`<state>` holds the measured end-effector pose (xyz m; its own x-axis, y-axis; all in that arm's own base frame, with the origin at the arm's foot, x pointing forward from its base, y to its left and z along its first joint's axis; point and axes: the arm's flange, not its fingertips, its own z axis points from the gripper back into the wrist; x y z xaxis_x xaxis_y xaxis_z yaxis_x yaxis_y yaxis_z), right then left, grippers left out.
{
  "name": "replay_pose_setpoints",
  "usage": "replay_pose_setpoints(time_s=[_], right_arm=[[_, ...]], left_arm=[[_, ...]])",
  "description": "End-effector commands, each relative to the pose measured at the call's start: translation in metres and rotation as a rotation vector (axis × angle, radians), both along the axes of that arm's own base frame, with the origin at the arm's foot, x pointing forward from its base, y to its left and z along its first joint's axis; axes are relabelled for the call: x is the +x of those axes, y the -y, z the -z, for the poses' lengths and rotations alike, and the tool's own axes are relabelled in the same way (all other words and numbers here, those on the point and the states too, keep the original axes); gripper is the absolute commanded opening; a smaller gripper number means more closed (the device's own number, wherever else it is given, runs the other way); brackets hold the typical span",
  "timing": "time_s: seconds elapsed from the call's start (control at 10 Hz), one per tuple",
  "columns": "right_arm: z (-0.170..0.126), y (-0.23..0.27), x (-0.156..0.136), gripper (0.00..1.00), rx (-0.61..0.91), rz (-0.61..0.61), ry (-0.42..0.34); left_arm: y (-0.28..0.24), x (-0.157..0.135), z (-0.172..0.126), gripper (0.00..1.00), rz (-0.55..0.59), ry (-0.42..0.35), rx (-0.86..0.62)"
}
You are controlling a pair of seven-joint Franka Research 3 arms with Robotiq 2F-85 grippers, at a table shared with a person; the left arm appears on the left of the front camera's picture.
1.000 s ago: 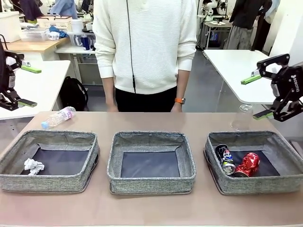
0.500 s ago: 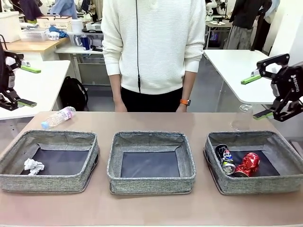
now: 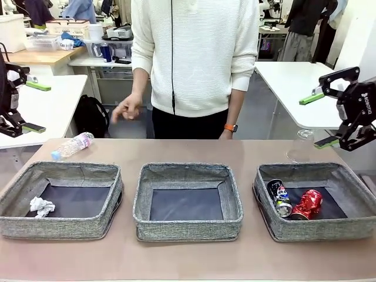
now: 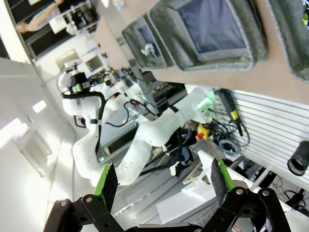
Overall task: Sort the waste into the appropriate baskets.
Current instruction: Pick up the waste item pointed out by the person.
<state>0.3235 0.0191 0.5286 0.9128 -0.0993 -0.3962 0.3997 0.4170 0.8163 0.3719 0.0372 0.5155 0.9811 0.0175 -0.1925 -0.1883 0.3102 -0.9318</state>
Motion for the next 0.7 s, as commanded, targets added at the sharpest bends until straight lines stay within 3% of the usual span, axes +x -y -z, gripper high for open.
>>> replay_pose_setpoints(time_s=[0.0,0.6], right_arm=[[-0.0047,-0.0015,0.0003,1.00,0.014,0.009,-0.017],[-0.0047,-0.0015,0.0003,1.00,0.014,0.009,-0.017]], left_arm=[[0.0000,0.0008,0.0008,1.00,0.000,0.023,-0.010],[0.0000,0.0000,0.0000,1.00,0.000,0.000,0.000]])
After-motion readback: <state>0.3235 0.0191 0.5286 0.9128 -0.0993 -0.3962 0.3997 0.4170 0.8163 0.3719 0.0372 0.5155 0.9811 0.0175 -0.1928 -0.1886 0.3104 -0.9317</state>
